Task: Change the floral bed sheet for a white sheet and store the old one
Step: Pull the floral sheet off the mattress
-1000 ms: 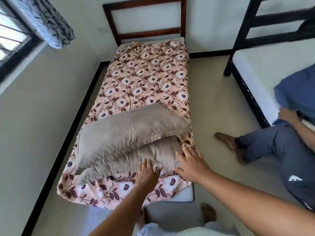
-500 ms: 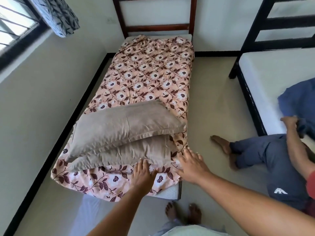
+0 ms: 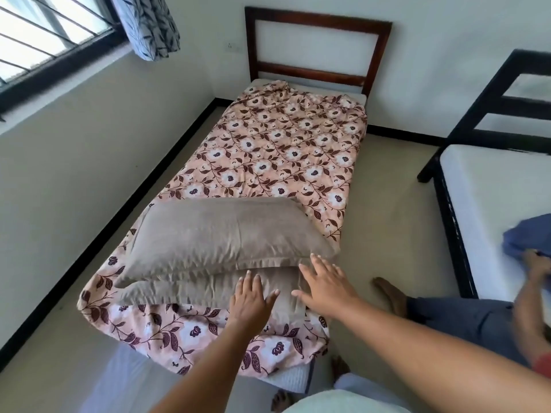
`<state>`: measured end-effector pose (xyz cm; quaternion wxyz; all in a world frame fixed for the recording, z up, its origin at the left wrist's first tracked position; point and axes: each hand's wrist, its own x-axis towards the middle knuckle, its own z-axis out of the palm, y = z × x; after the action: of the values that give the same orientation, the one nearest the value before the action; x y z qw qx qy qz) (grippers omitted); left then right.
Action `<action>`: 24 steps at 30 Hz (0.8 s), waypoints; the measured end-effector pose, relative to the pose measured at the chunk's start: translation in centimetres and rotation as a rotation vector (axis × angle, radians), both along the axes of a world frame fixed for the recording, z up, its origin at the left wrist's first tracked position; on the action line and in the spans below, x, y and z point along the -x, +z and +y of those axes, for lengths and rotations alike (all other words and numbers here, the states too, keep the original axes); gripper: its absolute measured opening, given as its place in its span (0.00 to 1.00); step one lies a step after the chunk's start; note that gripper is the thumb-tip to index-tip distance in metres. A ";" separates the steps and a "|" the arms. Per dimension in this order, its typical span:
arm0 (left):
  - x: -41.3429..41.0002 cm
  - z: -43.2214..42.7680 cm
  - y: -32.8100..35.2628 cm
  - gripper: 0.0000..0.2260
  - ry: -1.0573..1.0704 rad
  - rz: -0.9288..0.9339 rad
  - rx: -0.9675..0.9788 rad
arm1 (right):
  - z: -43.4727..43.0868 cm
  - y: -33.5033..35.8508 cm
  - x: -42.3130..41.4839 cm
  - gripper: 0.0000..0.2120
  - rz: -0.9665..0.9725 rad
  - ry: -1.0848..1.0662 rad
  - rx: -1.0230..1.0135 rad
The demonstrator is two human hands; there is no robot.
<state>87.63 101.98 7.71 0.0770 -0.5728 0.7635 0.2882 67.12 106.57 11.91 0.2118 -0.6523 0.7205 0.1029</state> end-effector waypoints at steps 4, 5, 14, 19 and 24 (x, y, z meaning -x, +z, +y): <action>1.7 -2.6 -0.6 0.42 0.027 -0.004 0.011 | -2.8 -1.0 1.5 0.38 -0.025 0.025 -0.021; 2.0 -2.9 -0.6 0.39 0.018 -0.014 0.006 | -3.2 -1.2 1.8 0.37 -0.030 0.025 -0.022; 8.9 -10.4 -2.6 0.43 0.200 -0.095 -0.025 | -15.6 -5.4 10.2 0.37 -0.058 0.218 -0.145; 12.9 -13.8 -2.7 0.38 0.387 -0.164 -0.103 | -23.1 -6.9 15.2 0.37 -0.082 0.374 -0.225; 15.5 -16.6 -2.4 0.34 0.513 -0.162 -0.118 | -28.3 -7.0 18.2 0.37 -0.081 0.421 -0.223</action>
<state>72.15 85.39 5.33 0.0955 -0.7632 0.5666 0.2956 48.89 78.26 4.90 0.2849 -0.7644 0.5436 0.1973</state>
